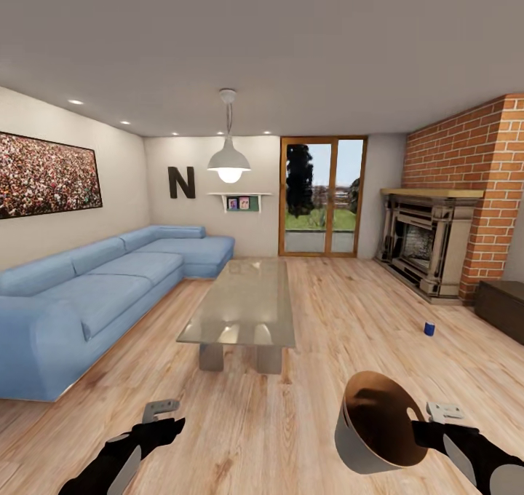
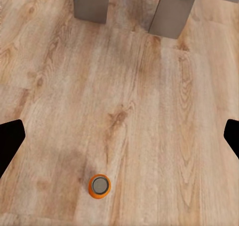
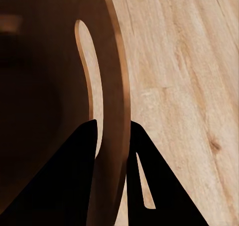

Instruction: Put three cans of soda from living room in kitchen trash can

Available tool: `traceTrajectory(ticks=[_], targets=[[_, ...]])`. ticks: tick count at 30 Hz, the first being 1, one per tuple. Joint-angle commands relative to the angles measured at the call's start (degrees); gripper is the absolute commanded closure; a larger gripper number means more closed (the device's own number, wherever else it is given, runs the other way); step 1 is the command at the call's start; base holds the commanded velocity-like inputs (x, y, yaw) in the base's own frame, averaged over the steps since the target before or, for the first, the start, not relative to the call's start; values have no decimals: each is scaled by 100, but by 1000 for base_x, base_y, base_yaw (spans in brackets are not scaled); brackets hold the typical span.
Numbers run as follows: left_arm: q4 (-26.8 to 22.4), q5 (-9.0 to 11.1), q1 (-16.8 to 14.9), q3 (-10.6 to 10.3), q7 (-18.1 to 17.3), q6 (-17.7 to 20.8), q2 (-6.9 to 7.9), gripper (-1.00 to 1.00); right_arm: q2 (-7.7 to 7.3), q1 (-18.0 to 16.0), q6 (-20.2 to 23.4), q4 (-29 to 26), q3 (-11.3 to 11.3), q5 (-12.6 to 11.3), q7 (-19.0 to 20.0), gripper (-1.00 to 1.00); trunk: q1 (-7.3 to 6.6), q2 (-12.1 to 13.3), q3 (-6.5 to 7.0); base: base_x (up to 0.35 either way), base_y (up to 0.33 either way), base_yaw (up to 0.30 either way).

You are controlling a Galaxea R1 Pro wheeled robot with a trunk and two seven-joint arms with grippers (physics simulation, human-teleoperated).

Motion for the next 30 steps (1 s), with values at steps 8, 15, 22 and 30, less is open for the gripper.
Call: traceTrajectory(ticks=[8,15,22,30], targets=[[4,-6,0,-1,4,-1,-7,-100,4,-4,1,-18,-64,-25,40,100,154,-281,-125,0,0,0],[16,-5,-3,2,12,-35,-2,-100,4,-4,0,-36,-62,-25,40,100,307,-562,-250,0,0,0],[-101,12,1,9,-3,62,1,-100,-16,-4,-3,-69,-70,-27,81,100,461,-843,-376,0,0,0],[-385,5,10,8,67,391,-1,-100,-17,-4,0,-87,-74,-26,55,100,637,-1164,-520,0,0,0]])
